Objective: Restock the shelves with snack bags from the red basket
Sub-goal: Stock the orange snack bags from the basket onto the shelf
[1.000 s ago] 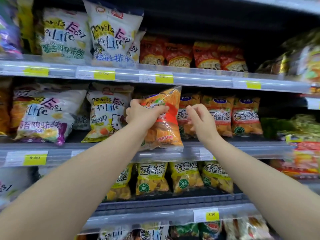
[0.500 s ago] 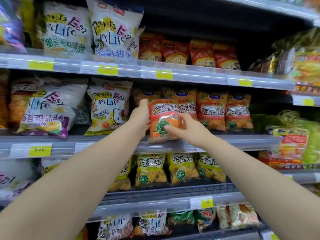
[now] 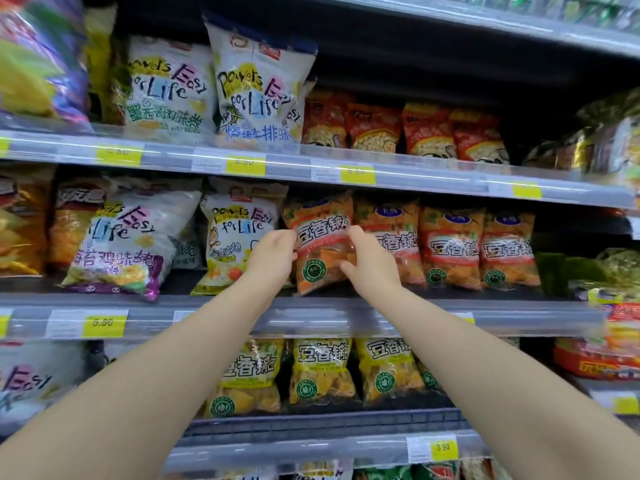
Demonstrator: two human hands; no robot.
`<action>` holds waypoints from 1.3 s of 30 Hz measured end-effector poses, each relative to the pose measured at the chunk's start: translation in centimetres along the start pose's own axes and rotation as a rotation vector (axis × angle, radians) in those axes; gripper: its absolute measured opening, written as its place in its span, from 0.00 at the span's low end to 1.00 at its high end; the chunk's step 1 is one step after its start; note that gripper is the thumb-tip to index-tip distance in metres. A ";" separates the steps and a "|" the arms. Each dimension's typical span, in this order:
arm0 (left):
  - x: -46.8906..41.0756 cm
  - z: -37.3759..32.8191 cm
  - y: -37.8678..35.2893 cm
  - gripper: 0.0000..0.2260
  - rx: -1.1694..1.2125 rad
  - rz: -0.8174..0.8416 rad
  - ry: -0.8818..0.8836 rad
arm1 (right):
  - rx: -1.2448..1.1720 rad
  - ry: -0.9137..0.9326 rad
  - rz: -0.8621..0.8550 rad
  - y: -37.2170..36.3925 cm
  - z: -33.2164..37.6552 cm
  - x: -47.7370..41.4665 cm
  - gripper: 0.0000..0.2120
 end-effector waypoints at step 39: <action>22.7 27.1 -36.8 0.23 -0.768 0.898 -0.414 | 0.491 -0.721 0.317 5.4 -37.5 42.0 0.29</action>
Point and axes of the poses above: each hand's wrist, its own x-axis away from the middle knuckle, its own y-axis out of the back of the hand, z = x × y, the point moved 7 cm from there along -x, towards the middle knuckle, and after that the axes turned 9 degrees about x, right-handed, at the moved point
